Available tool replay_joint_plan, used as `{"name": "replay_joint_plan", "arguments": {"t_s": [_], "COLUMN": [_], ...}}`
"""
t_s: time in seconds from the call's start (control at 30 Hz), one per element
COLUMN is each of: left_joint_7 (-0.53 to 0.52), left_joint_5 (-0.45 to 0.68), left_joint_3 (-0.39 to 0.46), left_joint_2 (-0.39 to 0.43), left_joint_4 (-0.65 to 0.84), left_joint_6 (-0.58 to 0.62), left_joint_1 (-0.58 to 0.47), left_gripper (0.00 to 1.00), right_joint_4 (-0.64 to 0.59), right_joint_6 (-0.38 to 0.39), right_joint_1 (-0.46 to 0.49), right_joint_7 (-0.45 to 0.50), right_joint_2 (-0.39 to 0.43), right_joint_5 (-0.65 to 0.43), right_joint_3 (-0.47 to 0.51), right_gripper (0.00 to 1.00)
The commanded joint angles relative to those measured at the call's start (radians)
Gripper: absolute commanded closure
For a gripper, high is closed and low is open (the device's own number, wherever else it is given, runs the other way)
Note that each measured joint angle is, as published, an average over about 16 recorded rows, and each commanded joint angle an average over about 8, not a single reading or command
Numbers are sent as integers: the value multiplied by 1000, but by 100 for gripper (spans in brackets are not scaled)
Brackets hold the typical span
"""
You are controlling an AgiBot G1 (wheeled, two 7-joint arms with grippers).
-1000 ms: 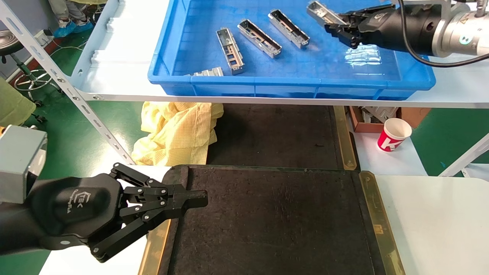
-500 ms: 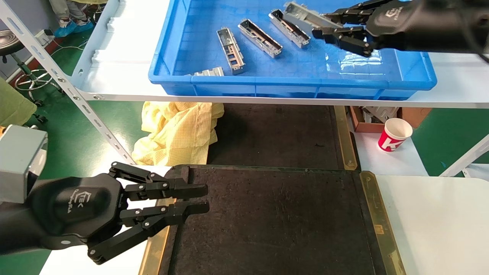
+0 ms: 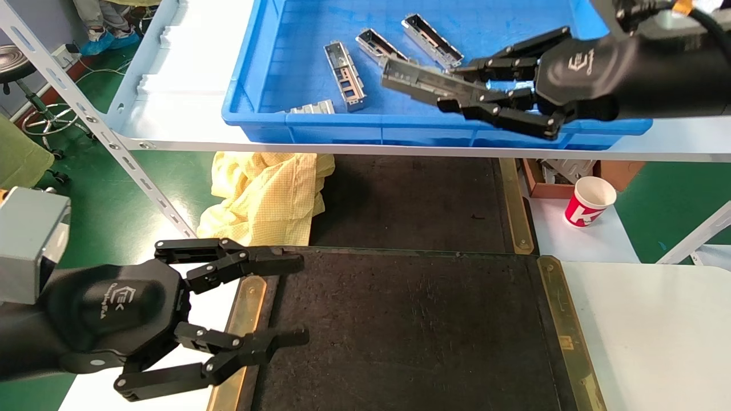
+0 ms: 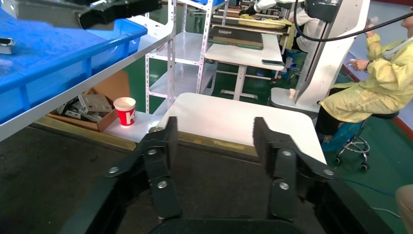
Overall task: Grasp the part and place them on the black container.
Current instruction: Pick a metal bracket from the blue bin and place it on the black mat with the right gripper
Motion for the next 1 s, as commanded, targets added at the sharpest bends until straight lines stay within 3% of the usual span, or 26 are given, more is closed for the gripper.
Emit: {"name": "replay_joint_plan", "arguments": {"t_s": [0.03,0.47,1.0], "left_joint_7": [0,0,0], "left_joint_5": [0,0,0], "left_joint_3": [0,0,0], "left_joint_2": [0,0,0], "left_joint_4": [0,0,0], "left_joint_6": [0,0,0], "left_joint_1": [0,0,0], "left_gripper": [0,0,0], "right_joint_4": [39,291,250], "right_joint_6": [-1,9,25], "right_joint_1": [-22,-166,-252], "right_joint_7": [17,129,65], "right_joint_2": [9,92,40], "right_joint_5": [21,247,334], "right_joint_3": [-13,-177,-329], "right_gripper": [100,100,100]}}
